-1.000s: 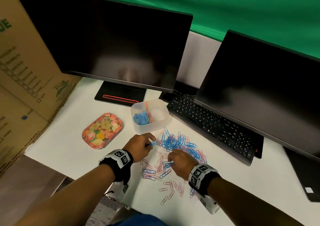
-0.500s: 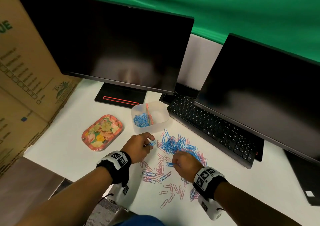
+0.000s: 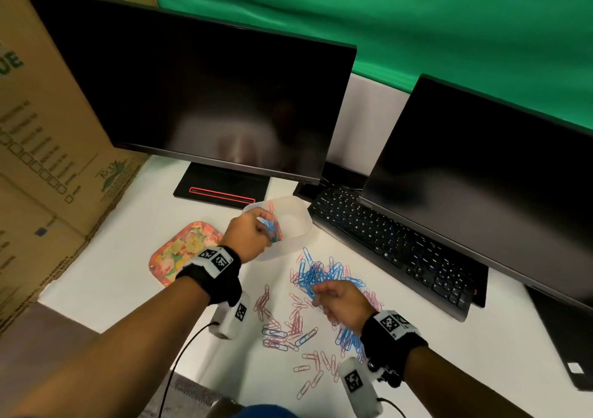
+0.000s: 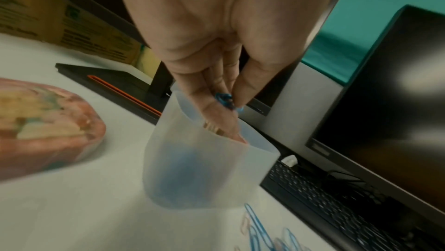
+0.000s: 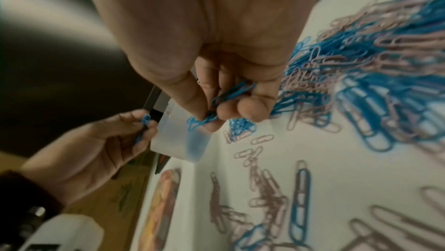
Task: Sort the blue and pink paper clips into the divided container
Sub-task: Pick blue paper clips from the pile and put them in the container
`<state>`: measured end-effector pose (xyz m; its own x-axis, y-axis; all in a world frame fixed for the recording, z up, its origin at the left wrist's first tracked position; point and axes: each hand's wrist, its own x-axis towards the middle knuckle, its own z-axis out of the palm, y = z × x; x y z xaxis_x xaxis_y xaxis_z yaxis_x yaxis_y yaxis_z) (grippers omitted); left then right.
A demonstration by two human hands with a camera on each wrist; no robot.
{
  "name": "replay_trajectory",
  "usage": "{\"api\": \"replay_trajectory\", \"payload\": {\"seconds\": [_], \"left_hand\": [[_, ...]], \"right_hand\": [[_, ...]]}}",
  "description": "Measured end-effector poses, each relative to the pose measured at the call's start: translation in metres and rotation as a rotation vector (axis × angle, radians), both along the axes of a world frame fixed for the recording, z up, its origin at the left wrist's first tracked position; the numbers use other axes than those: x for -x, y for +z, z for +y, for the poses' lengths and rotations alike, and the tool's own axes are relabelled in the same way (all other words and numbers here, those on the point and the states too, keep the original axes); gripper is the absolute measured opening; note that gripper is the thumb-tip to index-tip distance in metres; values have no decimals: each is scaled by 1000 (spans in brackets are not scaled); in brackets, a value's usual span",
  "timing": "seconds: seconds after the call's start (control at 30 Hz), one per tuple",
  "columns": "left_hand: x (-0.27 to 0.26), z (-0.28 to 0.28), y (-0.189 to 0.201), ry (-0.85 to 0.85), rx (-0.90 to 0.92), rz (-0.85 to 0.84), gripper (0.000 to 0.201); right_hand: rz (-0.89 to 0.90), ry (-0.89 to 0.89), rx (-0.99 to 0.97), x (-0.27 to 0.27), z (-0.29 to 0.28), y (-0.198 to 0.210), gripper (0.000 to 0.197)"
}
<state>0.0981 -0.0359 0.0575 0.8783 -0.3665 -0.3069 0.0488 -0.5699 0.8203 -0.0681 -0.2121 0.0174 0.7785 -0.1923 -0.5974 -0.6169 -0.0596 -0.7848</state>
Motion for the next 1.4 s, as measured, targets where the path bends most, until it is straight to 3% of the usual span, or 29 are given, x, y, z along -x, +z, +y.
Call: {"api": "replay_trajectory", "payload": {"seconds": [0.13,0.23,0.47,0.6,0.8,0.93,1.13,1.4], "left_hand": [[-24,-4,-1,51,-235,19,32],[-29,-6,-3,64,-243,-17,25],[-10,18,-7,143,-27,-102,20],[8,43,-22,147,-9,-70,19],[39,61,-39,-82,-192,-88,16],[60,57,-42,-261,-252,-102,22],[85,34,-48,-601,-374,-134,23],[91,23,-50,-621,-426,-166,23]], "right_hand": [[19,-114,-171,-18,9,17,13],[25,-88,-175,-36,17,29,11],[-74,45,94,-102,38,43,18],[-77,72,247,-142,51,47,17],[-56,300,546,-173,65,43,38],[-123,377,557,-174,64,46,48],[-230,345,505,-164,52,48,49],[-211,305,423,-175,56,52,49]]}}
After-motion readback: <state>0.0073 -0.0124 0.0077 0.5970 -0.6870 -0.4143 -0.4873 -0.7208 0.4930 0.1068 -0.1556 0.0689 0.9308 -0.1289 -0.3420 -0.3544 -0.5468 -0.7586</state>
